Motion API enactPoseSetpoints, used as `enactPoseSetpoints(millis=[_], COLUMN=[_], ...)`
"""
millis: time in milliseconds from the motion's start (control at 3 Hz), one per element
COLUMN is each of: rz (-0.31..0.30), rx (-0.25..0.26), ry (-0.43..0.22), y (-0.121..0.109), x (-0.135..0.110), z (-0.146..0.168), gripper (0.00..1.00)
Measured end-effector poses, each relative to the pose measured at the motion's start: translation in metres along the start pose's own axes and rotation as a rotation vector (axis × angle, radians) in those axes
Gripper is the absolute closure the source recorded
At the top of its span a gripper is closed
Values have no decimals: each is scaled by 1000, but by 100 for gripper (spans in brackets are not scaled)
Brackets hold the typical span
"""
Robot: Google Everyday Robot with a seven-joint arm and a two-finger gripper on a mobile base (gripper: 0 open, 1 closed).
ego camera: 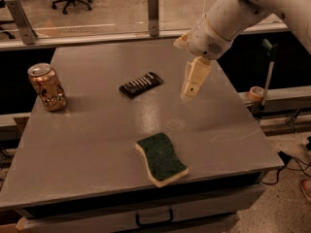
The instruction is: Pick rxbar chocolate
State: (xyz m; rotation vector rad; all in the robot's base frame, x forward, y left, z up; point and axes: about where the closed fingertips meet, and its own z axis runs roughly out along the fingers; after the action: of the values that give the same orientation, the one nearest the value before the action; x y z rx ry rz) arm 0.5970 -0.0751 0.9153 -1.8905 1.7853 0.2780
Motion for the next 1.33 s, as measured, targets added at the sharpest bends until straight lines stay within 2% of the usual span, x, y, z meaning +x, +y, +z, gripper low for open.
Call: enactPoseSetpoints(millis=[667,1000,1333], rz=[-25,-13,40], rx=[-8,-19,-40], ry=[-146,-213,-229], y=[-54,-77,-84], x=[-28,-40,-40], z=[63,100,129], gripper=[0,0,0])
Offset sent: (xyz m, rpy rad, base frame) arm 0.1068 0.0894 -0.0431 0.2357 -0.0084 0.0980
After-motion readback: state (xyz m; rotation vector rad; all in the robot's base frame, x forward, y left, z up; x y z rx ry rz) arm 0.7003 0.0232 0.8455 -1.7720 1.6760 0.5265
